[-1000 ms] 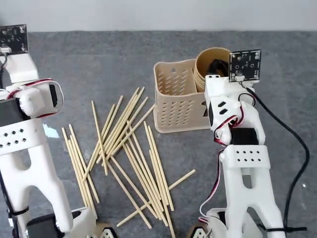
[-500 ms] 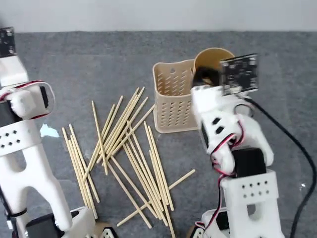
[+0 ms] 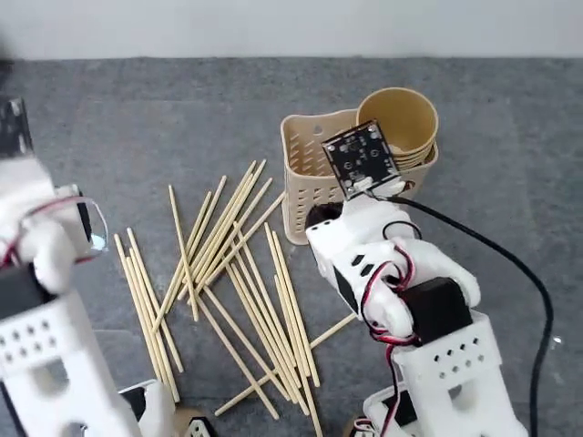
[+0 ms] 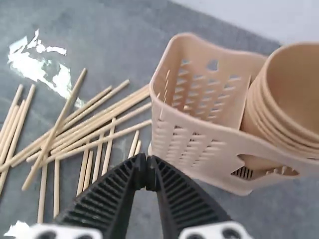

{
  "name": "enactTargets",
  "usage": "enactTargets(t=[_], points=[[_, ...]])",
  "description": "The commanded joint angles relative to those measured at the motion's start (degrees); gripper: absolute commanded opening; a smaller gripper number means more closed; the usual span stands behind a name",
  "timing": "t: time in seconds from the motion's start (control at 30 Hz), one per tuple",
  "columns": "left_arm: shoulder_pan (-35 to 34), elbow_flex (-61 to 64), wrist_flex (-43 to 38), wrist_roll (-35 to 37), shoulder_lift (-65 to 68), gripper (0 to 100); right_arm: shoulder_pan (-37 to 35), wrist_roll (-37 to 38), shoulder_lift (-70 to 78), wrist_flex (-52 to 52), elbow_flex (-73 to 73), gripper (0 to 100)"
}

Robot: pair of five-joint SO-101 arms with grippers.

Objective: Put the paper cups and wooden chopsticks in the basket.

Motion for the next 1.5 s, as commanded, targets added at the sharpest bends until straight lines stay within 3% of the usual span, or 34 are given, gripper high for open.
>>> enactTargets(t=[0.0,0.13,0.4,0.7,0.8,0.97,1.47], points=[[-0.35,6.55,-2.99,-0.44,-8.53,1,-0.31,-0.62,3.47,2.68,-2.90,1.6],[-0.35,15.52,-5.45,-0.44,-14.68,1,-0.84,-0.62,7.34,5.58,-2.90,1.6],[-1.93,32.66,-9.58,-0.44,-29.54,1,-8.92,-0.70,13.32,8.40,-2.90,1.6],[-5.45,49.19,-10.29,-3.96,-51.87,1,-9.63,-0.79,27.03,5.67,-2.90,1.7],[-5.45,54.46,-10.20,-3.96,-58.64,1,-9.71,-0.97,31.96,3.74,-2.99,7.2],[-5.45,57.80,-10.37,-5.45,-57.76,1,-12.97,-5.63,38.02,3.47,-3.34,19.0],[-6.95,60.44,-10.29,-5.54,-58.46,1,-13.93,-5.63,49.80,-15.60,-3.34,19.1]])
